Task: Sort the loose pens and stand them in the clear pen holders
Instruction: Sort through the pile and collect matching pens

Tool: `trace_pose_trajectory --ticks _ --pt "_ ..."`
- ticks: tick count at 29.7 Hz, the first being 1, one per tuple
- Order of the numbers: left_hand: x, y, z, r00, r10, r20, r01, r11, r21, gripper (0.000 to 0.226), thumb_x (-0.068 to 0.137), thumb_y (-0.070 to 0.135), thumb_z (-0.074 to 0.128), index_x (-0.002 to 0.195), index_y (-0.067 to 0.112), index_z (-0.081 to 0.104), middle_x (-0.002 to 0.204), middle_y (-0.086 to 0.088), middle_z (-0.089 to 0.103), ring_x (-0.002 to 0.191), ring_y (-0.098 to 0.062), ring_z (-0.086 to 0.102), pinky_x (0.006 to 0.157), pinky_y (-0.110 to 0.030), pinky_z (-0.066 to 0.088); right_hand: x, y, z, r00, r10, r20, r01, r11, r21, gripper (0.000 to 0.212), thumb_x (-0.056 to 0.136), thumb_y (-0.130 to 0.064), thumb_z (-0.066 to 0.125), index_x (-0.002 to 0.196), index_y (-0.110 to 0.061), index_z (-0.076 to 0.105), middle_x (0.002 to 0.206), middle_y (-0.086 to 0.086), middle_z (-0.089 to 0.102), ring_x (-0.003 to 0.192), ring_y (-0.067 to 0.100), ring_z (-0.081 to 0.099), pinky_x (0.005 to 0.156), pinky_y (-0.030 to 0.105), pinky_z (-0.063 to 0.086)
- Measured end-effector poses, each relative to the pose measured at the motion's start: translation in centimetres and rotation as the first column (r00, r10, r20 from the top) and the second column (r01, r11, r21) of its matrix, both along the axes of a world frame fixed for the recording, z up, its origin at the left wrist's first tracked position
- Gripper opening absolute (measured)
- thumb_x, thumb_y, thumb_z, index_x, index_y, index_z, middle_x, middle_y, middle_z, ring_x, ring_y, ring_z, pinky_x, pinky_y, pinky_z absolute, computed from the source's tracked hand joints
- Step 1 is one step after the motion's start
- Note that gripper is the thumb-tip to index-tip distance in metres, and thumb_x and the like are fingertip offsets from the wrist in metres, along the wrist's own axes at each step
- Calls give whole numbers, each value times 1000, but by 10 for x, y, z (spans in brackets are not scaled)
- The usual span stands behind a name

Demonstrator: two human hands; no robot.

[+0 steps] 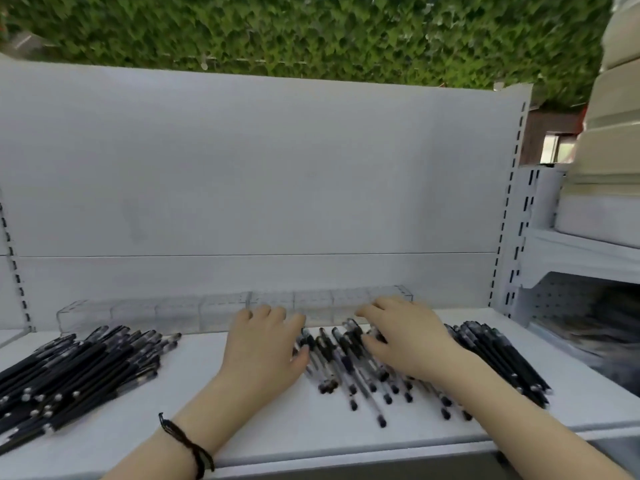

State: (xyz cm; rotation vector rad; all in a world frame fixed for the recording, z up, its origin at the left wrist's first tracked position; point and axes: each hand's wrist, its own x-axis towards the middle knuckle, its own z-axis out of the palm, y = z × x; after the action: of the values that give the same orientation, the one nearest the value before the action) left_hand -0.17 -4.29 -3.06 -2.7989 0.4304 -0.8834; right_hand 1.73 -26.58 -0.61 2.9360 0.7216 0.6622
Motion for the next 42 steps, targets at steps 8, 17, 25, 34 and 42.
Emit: trace_pose_trajectory --ticks 8,17,25,34,42 --pt "21 -113 19 1000 -15 -21 15 1000 1 43 97 48 33 133 27 41 117 1 58 110 -24 50 88 -36 36 27 -110 13 997 -66 -39 66 998 -21 45 98 -47 38 140 -31 40 133 -5 51 121 19 49 92 33 41" --pt "60 -186 32 998 -56 -2 55 992 -115 38 93 48 38 126 29 46 107 4 62 103 -20 55 81 -34 39 58 -159 25 977 -49 -208 58 998 38 38 95 -45 47 130 -29 52 129 -6 54 115 15 52 84 31 43" --pt "72 -190 18 989 -140 36 145 977 -159 50 87 53 24 115 29 57 97 10 67 95 -14 59 74 -29 40 88 -138 27 887 45 -459 31 987 157 42 86 -54 59 115 -24 64 115 -3 63 95 13 57 87 34 51" --pt "70 -176 15 994 -82 -67 67 977 -200 34 94 52 38 118 33 54 109 14 63 107 -8 54 83 -26 37 97 -132 7 792 72 -607 45 984 175 52 78 -57 69 110 -16 70 105 -3 68 97 15 62 90 35 52" --pt "67 -177 11 975 -58 -213 -7 956 -294 33 90 55 42 111 34 58 103 14 66 96 -8 60 80 -29 50 99 -130 9 741 98 -664 71 972 224 39 82 -47 71 108 -19 71 83 -13 60 81 7 56 74 22 45"
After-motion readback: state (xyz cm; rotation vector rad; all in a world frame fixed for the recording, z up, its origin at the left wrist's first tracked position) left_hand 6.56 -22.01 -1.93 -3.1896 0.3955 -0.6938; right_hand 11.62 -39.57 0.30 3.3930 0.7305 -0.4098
